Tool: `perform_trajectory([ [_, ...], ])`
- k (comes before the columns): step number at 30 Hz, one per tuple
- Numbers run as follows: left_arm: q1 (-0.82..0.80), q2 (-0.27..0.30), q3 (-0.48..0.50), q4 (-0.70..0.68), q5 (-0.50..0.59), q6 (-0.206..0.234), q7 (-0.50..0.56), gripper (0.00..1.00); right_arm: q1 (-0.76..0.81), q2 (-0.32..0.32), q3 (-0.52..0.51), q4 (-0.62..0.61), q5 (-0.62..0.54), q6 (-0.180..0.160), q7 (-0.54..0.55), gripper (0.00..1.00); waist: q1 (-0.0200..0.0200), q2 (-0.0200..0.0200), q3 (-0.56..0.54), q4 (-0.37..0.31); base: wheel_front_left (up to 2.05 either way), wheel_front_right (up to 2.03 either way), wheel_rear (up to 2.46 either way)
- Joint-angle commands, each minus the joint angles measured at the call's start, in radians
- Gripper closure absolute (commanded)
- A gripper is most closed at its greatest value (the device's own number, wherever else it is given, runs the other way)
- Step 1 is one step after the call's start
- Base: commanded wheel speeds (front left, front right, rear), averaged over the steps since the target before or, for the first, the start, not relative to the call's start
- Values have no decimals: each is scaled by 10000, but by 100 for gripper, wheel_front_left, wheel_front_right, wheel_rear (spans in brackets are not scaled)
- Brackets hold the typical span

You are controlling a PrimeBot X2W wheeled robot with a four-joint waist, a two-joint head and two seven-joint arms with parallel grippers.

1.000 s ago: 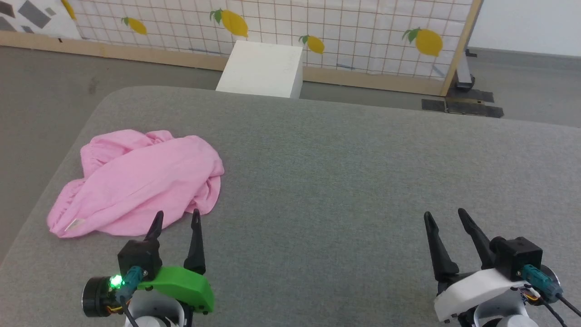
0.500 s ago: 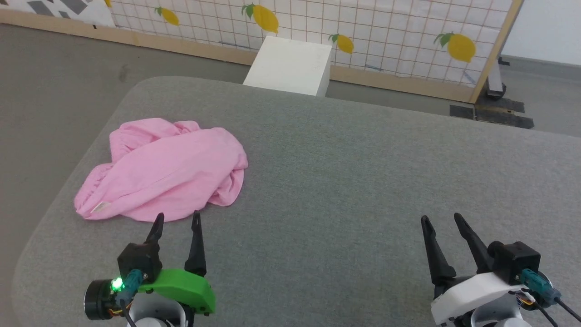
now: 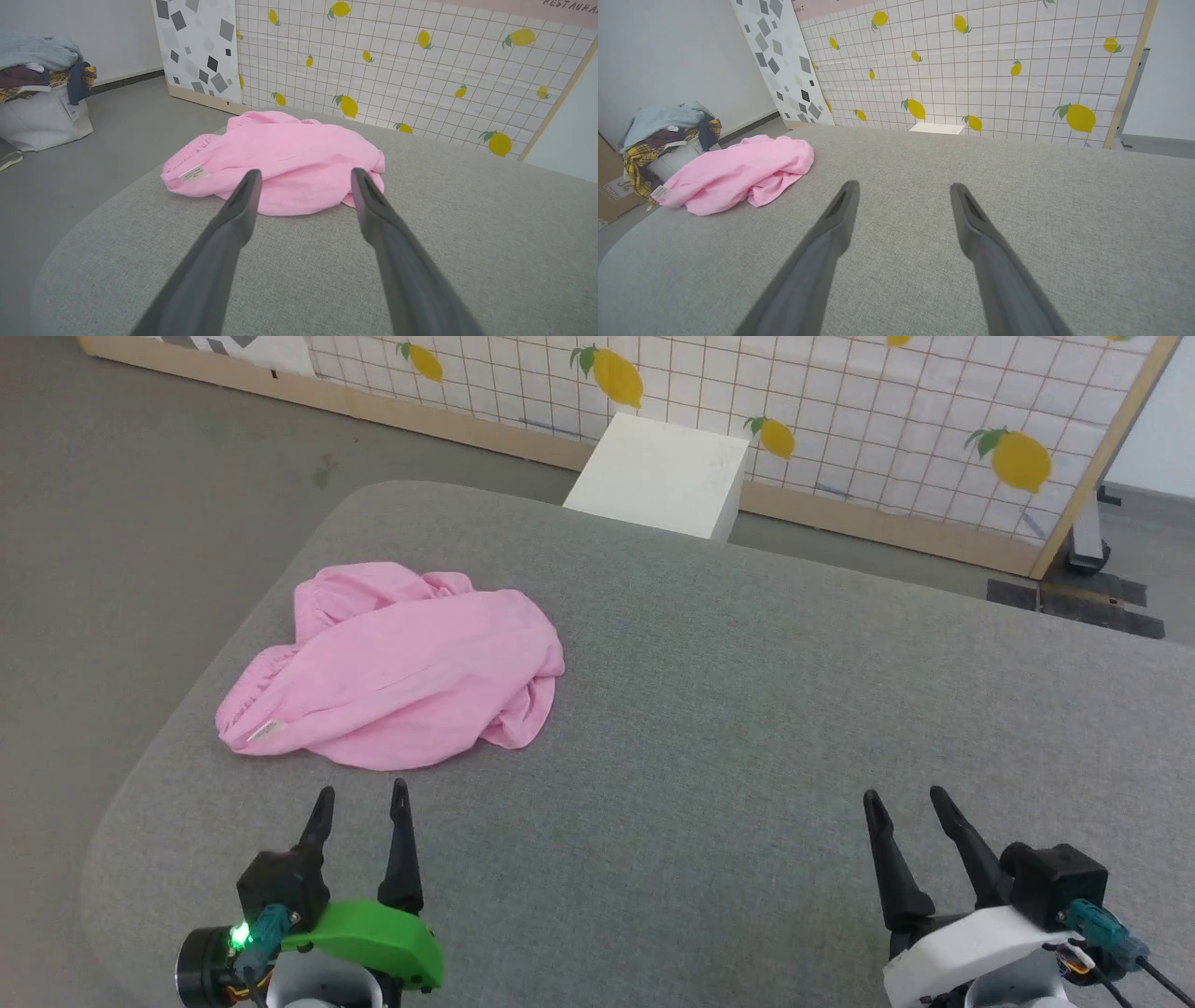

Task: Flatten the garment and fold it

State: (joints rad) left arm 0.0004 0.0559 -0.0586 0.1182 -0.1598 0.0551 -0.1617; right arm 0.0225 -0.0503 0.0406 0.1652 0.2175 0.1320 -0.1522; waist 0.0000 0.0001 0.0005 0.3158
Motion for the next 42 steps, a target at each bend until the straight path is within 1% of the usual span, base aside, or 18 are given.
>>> perform_trajectory([
  [1, 146, -14, -15, 37, -96, 77, -146, 0, 173, 0, 31, 80, 154, -9, -112, 0, 0, -1, -36, 68, 0, 0, 0],
  [33, 335, -23, -182, 417, -658, 375, -806, 0, 501, 1, 52, 508, 973, -12, -477, 0, 0, -1, -123, 884, 0, 0, 0],
  [42, 332, -28, -240, 543, -737, 489, -989, 0, 568, 1, -93, 194, 166, -13, -556, 0, 0, -1, -81, 1083, 0, 0, 0],
])
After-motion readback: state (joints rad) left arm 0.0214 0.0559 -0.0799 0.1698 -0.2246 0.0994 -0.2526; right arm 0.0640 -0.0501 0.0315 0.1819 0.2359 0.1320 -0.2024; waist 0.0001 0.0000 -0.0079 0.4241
